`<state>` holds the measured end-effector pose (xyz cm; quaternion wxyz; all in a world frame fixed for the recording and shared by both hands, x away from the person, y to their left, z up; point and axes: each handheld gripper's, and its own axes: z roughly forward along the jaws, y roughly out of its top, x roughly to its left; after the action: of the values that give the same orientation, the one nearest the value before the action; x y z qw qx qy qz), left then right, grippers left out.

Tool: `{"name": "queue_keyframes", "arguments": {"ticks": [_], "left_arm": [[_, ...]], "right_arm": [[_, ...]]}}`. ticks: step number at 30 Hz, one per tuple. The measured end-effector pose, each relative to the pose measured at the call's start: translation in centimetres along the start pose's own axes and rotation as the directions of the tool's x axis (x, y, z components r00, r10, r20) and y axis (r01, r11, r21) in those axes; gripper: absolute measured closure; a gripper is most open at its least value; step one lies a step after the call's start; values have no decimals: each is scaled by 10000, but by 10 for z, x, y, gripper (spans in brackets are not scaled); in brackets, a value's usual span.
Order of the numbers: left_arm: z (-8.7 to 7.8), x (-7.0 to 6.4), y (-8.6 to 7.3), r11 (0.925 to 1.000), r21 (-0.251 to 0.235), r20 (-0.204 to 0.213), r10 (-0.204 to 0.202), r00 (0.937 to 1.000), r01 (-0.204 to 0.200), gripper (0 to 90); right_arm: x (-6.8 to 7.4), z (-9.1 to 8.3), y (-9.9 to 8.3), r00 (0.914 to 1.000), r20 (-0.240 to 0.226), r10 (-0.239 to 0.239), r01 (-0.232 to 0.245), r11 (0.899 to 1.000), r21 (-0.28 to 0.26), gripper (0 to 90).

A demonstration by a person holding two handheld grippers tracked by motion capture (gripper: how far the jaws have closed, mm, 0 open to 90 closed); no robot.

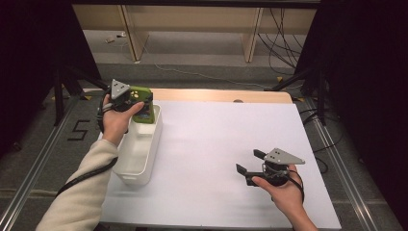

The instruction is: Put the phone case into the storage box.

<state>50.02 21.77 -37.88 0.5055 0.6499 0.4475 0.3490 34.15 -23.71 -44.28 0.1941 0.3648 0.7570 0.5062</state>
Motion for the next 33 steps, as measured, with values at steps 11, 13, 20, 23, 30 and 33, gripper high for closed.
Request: {"name": "queue_keyframes", "arguments": {"ticks": [11,13,20,23,30,33], "left_arm": [[3,0,-1,10000,69,-22,30,10000,-30,169],[3,0,-1,10000,66,-13,17,10000,-17,169],[5,0,-2,10000,66,-20,-16,10000,16,169],[6,0,-2,9999,120,-23,33,10000,-32,169],[8,1,-4,9998,185,-38,2,10000,-1,169],[9,1,-5,9998,192,-41,20,10000,-19,168]], "right_arm": [[0,0,0,10000,0,-5,5,10000,9,151],[0,0,0,10000,-10,-5,5,10000,3,151],[0,0,0,10000,-3,-4,4,10000,0,151],[0,0,0,10000,-2,-10,10,10000,2,151],[0,0,0,10000,-6,22,-22,10000,12,151],[0,0,0,10000,-2,21,-21,10000,9,151]]}}
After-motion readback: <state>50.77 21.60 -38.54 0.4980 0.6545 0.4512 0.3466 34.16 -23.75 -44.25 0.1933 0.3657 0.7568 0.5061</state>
